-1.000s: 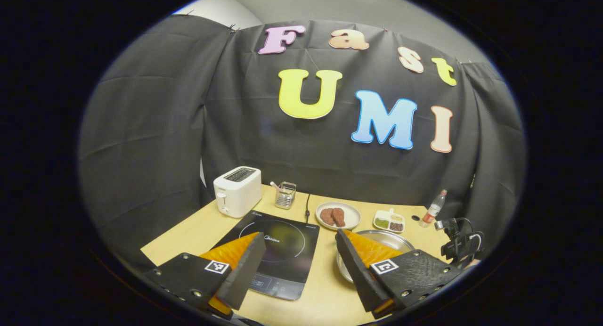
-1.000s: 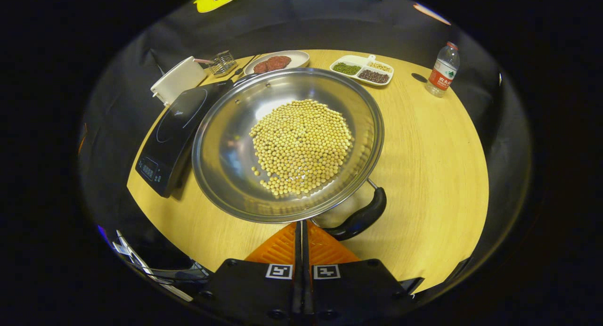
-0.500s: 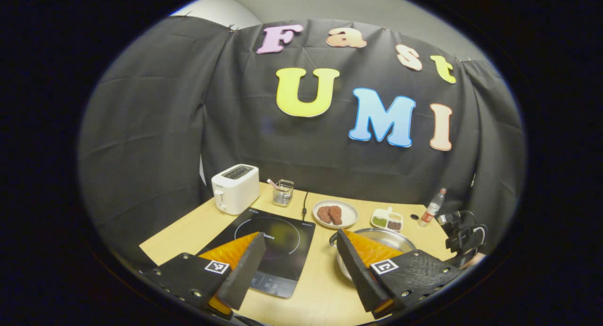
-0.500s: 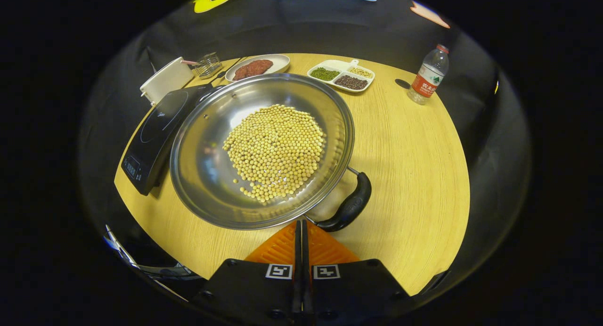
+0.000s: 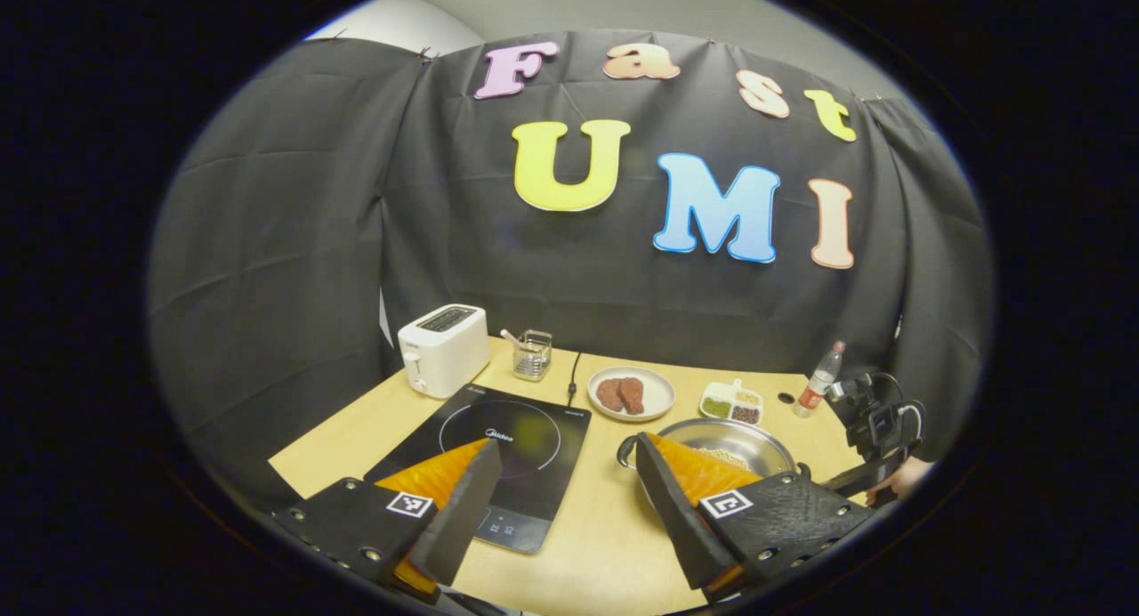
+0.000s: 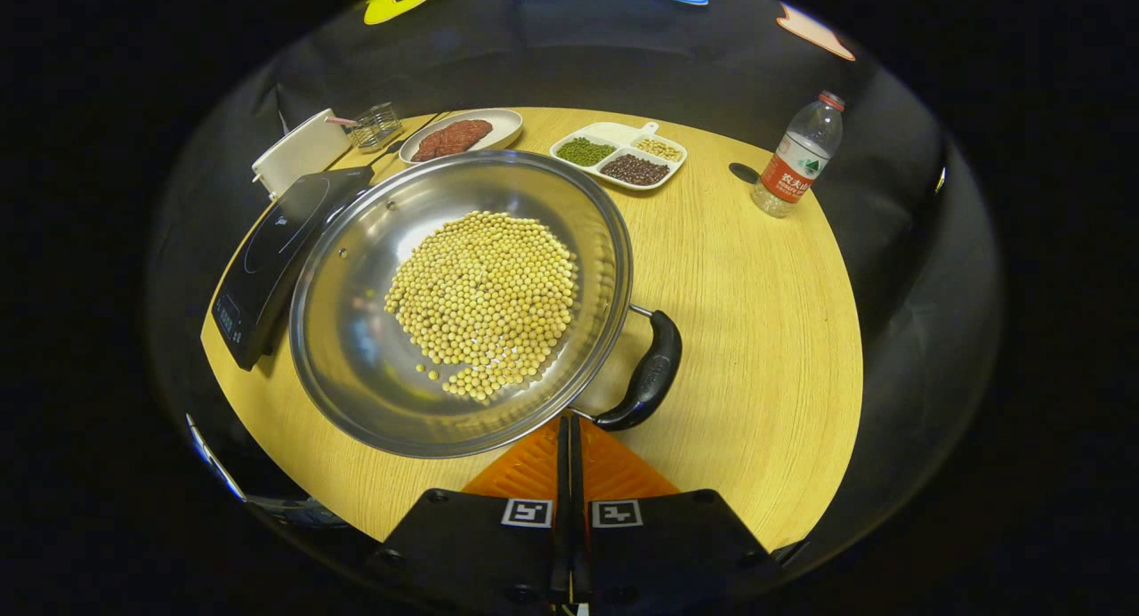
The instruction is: First push the handle of the pot to place it horizontally, then grasp the pot with both hands and set it on the induction cooktop.
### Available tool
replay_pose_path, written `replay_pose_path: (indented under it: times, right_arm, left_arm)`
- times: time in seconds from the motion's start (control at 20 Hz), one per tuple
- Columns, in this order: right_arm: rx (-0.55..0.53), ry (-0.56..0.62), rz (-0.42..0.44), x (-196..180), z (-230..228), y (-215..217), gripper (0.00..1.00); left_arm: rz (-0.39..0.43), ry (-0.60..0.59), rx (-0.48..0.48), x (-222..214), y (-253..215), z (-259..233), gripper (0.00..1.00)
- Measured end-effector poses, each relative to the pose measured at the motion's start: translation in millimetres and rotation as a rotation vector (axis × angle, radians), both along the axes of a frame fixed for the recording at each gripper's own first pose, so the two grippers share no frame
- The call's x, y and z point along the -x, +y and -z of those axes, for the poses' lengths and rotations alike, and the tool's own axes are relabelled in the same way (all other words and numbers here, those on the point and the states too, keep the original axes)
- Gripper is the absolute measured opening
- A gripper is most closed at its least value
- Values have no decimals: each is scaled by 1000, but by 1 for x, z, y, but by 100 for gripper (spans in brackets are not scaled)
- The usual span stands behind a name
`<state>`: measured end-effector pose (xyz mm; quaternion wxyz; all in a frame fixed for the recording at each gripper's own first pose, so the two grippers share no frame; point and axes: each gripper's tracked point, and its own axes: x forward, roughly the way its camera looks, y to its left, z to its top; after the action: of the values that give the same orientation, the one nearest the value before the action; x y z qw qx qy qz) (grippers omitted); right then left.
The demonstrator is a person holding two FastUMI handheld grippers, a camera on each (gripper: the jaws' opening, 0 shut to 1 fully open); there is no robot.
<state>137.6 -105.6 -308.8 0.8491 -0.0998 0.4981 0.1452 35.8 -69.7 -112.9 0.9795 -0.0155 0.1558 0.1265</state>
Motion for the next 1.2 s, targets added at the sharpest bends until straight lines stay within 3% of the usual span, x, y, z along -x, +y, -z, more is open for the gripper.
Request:
replay_pose_path:
  times: [0.5, 0.85, 0.9, 1.05, 1.15, 1.2]
  right_arm:
    - [-94, -29, 38, -31, -1, -14, 2]
    - [-157, -72, 26, -32, -14, -22, 5]
    - [-164, -70, 23, -29, -17, -25, 12]
    - [-172, -110, 44, -25, -33, -39, 81]
    - [-184, -141, 66, -23, -48, -41, 94]
    - [-183, -159, 87, -24, -56, -42, 93]
  left_arm:
    - [-17, 12, -21, -4, -42, 8, 93]
    - [-56, 35, -25, -11, -58, 22, 93]
    - [-48, 37, -3, -14, -63, 25, 93]
    - [3, 50, 74, -32, -72, 42, 92]
    - [40, 76, 94, -46, -71, 55, 93]
    - [58, 93, 94, -56, -67, 59, 93]
